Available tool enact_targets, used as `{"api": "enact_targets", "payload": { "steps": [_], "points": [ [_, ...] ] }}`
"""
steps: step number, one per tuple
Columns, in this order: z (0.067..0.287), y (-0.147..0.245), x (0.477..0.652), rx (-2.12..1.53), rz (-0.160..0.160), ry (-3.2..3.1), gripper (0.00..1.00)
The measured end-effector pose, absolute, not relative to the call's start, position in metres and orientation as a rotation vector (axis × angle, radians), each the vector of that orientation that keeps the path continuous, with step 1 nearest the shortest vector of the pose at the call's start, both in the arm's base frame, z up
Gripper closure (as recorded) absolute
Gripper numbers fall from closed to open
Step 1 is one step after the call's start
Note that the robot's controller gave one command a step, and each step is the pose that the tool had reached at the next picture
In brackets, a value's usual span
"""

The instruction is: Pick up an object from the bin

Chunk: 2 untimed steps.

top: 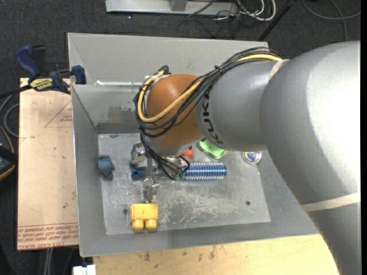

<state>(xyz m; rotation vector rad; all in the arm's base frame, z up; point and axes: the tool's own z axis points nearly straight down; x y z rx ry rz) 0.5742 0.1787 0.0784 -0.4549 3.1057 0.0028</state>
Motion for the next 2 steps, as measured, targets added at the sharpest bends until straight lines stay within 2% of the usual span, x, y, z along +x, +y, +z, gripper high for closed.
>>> {"api": "enact_targets", "payload": {
  "steps": [1, 2],
  "points": [
    [0.08, 0.18, 0.575, -0.455, 0.004, 3.106, 1.0],
    [0.209, 0.199, 0.594, -0.472, 0.005, 3.095, 1.0]
  ]
}}
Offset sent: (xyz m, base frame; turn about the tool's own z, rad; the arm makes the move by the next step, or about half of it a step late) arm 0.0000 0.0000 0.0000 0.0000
